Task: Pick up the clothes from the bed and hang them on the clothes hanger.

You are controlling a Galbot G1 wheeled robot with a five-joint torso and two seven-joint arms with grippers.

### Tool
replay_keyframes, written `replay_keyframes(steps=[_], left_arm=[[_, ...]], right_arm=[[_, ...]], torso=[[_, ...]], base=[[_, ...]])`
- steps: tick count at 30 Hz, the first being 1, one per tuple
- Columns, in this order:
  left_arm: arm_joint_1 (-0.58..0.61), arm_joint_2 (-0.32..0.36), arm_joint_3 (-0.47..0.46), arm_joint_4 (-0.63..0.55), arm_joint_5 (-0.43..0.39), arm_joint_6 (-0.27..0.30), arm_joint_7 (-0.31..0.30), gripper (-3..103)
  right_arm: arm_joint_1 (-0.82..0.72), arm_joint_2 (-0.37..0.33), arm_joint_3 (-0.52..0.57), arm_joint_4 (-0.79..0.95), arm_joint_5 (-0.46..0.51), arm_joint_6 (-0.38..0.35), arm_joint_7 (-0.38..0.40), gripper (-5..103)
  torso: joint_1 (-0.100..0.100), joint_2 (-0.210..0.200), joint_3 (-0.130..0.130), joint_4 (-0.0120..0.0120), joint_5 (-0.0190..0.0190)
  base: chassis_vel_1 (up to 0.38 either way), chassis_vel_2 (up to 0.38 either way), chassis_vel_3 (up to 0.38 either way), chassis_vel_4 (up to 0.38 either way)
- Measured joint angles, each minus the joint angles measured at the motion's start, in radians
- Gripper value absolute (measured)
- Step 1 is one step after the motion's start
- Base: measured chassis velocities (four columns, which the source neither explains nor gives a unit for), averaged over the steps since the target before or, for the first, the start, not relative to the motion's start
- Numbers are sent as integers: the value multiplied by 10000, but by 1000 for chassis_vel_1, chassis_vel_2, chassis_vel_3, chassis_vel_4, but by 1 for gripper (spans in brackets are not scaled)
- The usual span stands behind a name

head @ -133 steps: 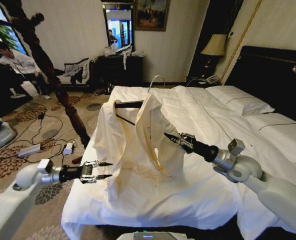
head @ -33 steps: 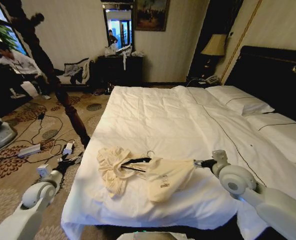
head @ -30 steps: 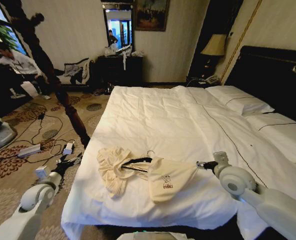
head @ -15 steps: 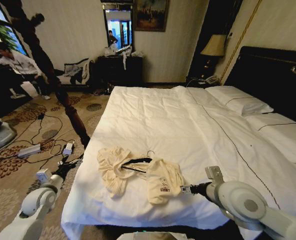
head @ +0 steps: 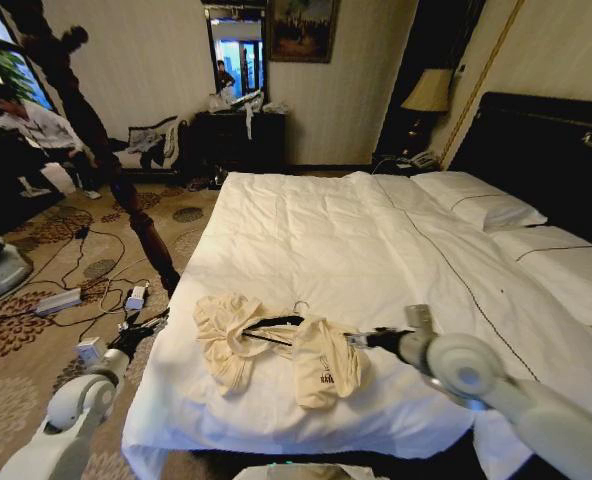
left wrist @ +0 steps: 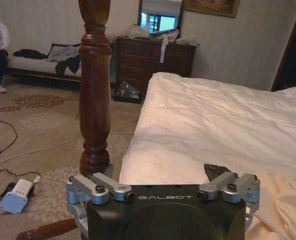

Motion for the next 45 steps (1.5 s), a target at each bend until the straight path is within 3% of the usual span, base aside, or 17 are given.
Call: replay_keyframes(steps=[4,6,10,15,29,42,45], left_arm=[[13,95,-35,24,2,11,-11,100],[13,125,-65,44,-5,11,-9,100],[26,217,-175,169,-47,11,-13,100],[27,241,-201,280,-64,10,-12,100],[-287,219,169,551,-53,-4,-11,100],[-263,122,436,415,51,15,-78,100],[-219,162,344,391,46,16,-82,100]], right_arm=[[1098,750,-1116,-938,-979,2,-634,100],[1435,974,-1436,-1144,-1073,-209,-539,100],[2367,1742,-2642,-1743,-1069,-974,452,100],[2799,2218,-3320,-2279,-1139,-993,976,100],[1549,1377,-2498,-1196,-392,-1024,2141,100],[1294,1787,-2346,-1900,-1081,-1015,2256,103],[1486,1882,-2508,-1985,-1251,-1013,2252,95]], torso=[[0,0,0,-2,-2],[0,0,0,-1,-2],[1,0,0,-1,-1],[1,1,-1,-1,-4],[-1,3,-2,-5,-4],[-1,2,-2,-3,-2],[-1,3,-2,-1,-2]], base=[[0,0,0,0],[0,0,0,0],[0,0,0,0],[0,0,0,0],[0,0,0,0],[0,0,0,0],[0,0,0,0]])
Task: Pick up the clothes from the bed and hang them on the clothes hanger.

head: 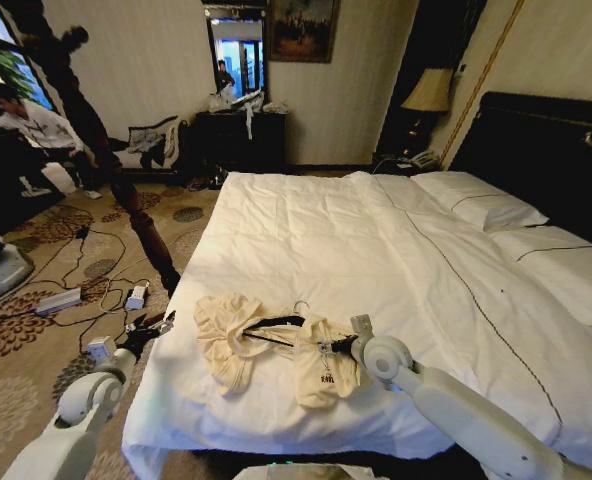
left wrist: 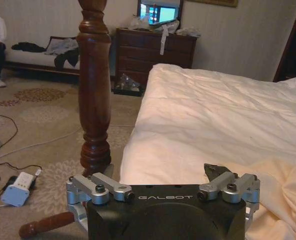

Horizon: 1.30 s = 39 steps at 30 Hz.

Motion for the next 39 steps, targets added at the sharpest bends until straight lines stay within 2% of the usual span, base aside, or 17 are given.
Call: replay_keyframes(steps=[1,3,4,7,8,10,13,14,16,19,23,24,25,26,28,35,39], left_arm=[[10,12,-22,-1,-4,0,-1,100],[32,52,-90,-3,-27,0,-2,100],[38,55,-93,-1,-30,1,-2,100],[42,45,-90,29,-29,0,-2,100],[42,36,-80,47,-28,0,-3,100],[41,26,-66,66,-24,1,-3,100],[15,-4,5,150,6,-3,-4,100],[15,-4,5,150,6,-3,-4,100],[-19,-19,51,193,12,-7,-4,100],[-50,-26,94,221,19,-8,-4,100],[-115,-48,156,269,31,-8,-6,100],[-115,-48,156,269,31,-8,-6,100],[-126,-58,170,273,36,-8,-7,100],[-130,-90,198,282,56,-9,-9,100],[-138,-108,209,302,70,-10,-11,100],[-217,-115,264,356,75,-12,-13,100],[-275,-145,357,388,76,-12,-20,100]], right_arm=[[58,26,-47,-22,-38,0,-1,95],[315,145,-243,-139,-155,3,-1,88],[395,198,-317,-196,-206,4,-1,93],[548,314,-460,-379,-336,6,-1,98],[581,342,-488,-439,-363,6,-2,94],[611,362,-512,-487,-375,7,0,94],[682,373,-545,-549,-346,9,14,78],[682,373,-545,-549,-346,9,14,78],[694,359,-547,-541,-290,10,14,67],[703,376,-549,-573,-295,11,7,61],[676,400,-509,-770,-766,13,-284,40],[676,400,-509,-770,-766,13,-284,40],[644,391,-458,-863,-1109,34,-513,35],[532,322,-347,-1035,-2144,382,-1200,24],[455,220,-222,-1085,-2940,818,-1784,19],[277,-173,-8,-910,-4169,1487,-2748,19],[144,-355,81,-1019,-5675,2147,-3678,19]], torso=[[0,0,0,1,-1],[0,0,0,0,-1],[1,-1,0,0,-1],[1,0,0,0,-1],[1,0,0,0,-1],[0,0,0,0,-1],[0,0,0,-1,-1],[0,0,0,-1,-1],[0,0,0,-1,-1],[0,-1,0,-1,-1],[1,0,0,0,0],[1,0,0,0,0],[1,0,0,-1,-1],[1,-1,0,-3,-1],[1,-1,0,-3,0],[1,-1,0,-2,1],[1,-1,1,-1,0]], base=[[0,0,0,0],[0,0,0,0],[0,0,0,0],[0,0,0,0],[0,0,0,0],[0,0,0,0],[0,0,0,0],[0,0,0,0],[0,0,0,0],[0,0,0,0],[0,0,0,0],[0,0,0,0],[0,0,0,0],[0,0,0,0],[0,0,0,0],[0,0,0,0],[0,0,0,0]])
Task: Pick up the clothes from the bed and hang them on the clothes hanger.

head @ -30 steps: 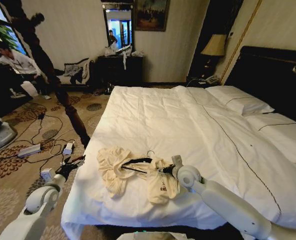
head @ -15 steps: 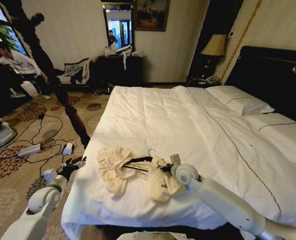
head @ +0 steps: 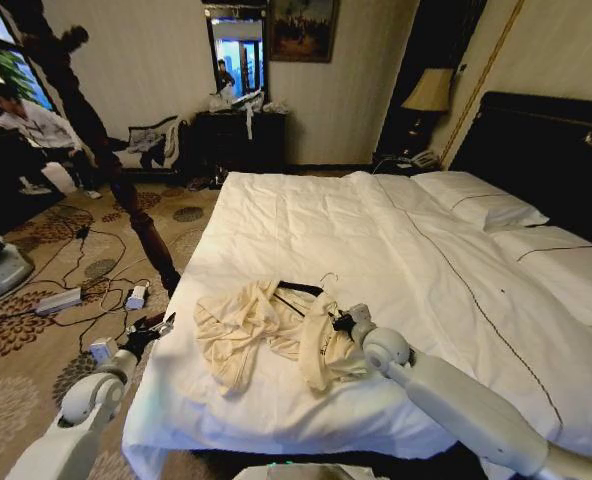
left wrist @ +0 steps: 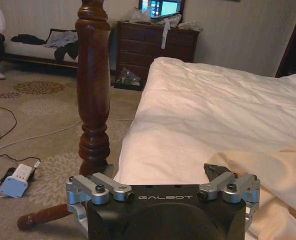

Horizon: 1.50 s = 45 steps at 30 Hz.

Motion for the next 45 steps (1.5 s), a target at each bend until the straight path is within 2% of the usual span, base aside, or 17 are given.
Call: replay_keyframes(steps=[2,7,10,11,12,13,16,17,20,25,28,30,33,34,37,41,45], left_arm=[[-14,-3,18,13,2,0,-3,100],[-98,18,-2,-18,-103,-95,-6,100],[-167,60,-67,-162,-313,-273,126,100],[-232,145,-139,-456,-741,-596,577,100],[-232,145,-139,-456,-741,-596,577,100],[-242,201,-173,-631,-944,-760,936,100],[-232,520,-241,-1552,-1534,-1367,2572,100],[-232,520,-241,-1552,-1534,-1367,2572,100],[-188,965,-156,-2369,-1951,-1499,3200,100],[-160,1798,90,-3101,-2351,-1351,3171,100],[-275,2757,625,-3488,-2928,-1022,2603,100],[-332,2894,716,-3516,-3044,-975,2498,100],[-903,3554,1235,-3567,-3968,-718,1889,100],[-903,3554,1235,-3567,-3968,-718,1889,100],[-1572,3981,1650,-3564,-4875,-619,1669,102],[-2071,4288,1907,-3606,-5503,-597,1693,98],[-2349,4501,2035,-3726,-5849,-559,1701,88]], right_arm=[[-31,-31,41,-30,-384,165,-213,19],[-338,-502,624,65,-2212,1381,-1503,19],[-474,-755,935,245,-2621,1701,-1738,19],[-624,-1027,1237,423,-3061,2019,-1916,19],[-624,-1027,1237,423,-3061,2019,-1916,19],[-693,-1143,1399,476,-3310,2168,-1989,19],[-963,-1648,2152,731,-4467,2794,-2309,19],[-963,-1648,2152,731,-4467,2794,-2309,19],[-1171,-2017,2730,1063,-4925,3197,-2382,19],[-1255,-2293,3159,1597,-5047,3457,-2226,19],[-1347,-2451,3392,2252,-4896,3515,-2079,19],[-1371,-2460,3412,2354,-4873,3517,-2059,19],[-1514,-2540,3509,2935,-4669,3532,-1993,19],[-1514,-2540,3509,2935,-4669,3532,-1993,19],[-1535,-2631,3603,3228,-4574,3627,-1998,19],[-1514,-2697,3659,3349,-4538,3694,-2012,19],[-1492,-2715,3706,3434,-4514,3712,-2012,19]], torso=[[0,0,0,0,1],[0,0,0,1,0],[1,0,0,2,-1],[0,-1,0,0,-2],[0,-1,0,0,-2],[0,0,1,0,1],[0,0,0,-2,1],[0,0,0,-2,1],[0,0,0,0,-3],[0,0,0,1,1],[0,0,-1,1,-1],[0,0,-1,1,-3],[0,0,0,1,-2],[0,0,0,1,-2],[0,0,0,0,-1],[1,0,0,-1,-1],[1,0,0,0,0]], base=[[0,0,0,0],[0,0,0,0],[0,0,0,0],[0,0,0,0],[0,0,0,0],[0,0,0,0],[0,0,0,0],[0,0,0,0],[0,0,0,0],[0,0,0,0],[0,0,0,0],[0,0,0,0],[0,0,0,0],[0,0,0,0],[0,0,0,0],[0,0,0,0],[0,0,0,0]])
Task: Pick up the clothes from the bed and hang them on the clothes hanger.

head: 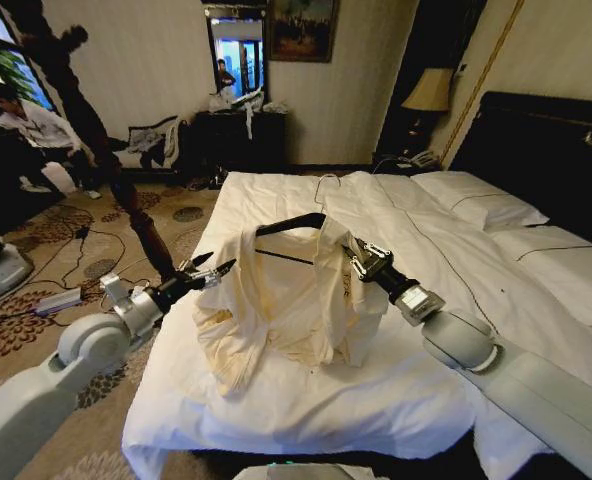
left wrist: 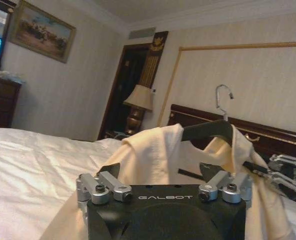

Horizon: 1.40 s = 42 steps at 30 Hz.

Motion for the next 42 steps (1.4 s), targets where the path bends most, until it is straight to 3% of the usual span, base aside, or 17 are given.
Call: replay_keyframes(steps=[4,13,15,17,20,25,29,30,32,42], left_arm=[[-153,129,69,-192,-274,75,-12,80],[-563,306,332,-35,-556,139,-33,76],[-588,273,386,13,-568,158,-32,65],[-585,258,389,24,-568,162,-32,65],[-562,226,390,45,-563,166,-15,48],[-544,205,387,10,-548,167,17,38],[-257,140,210,-172,-474,167,109,16],[-257,140,210,-172,-474,167,109,16],[-11,113,41,-310,-400,166,163,6],[-230,157,-143,-177,-404,147,188,0]], right_arm=[[36,5,13,12,-14,56,0,19],[-19,154,-41,36,-334,239,-59,19],[-126,178,-44,35,-501,337,-107,19],[-157,180,-42,35,-527,355,-116,19],[-253,183,-21,35,-603,414,-122,19],[-270,186,-20,35,-640,430,-126,19],[-380,212,-7,-24,-704,432,-130,19],[-380,212,-7,-24,-704,432,-130,19],[-461,240,16,-130,-743,470,-122,19],[-578,321,17,-335,-1094,676,-110,19]], torso=[[0,0,0,2,-1],[0,0,0,1,-1],[0,-1,0,1,-1],[0,0,0,1,-2],[0,0,0,1,-1],[0,0,0,1,0],[0,0,0,0,-1],[0,0,0,0,-1],[-1,0,-1,2,0],[0,0,-1,0,0]], base=[[0,0,0,0],[0,0,0,0],[0,0,0,0],[0,0,0,0],[0,0,0,0],[0,0,0,0],[0,0,0,0],[0,0,0,0],[0,0,0,0],[0,0,0,0]])
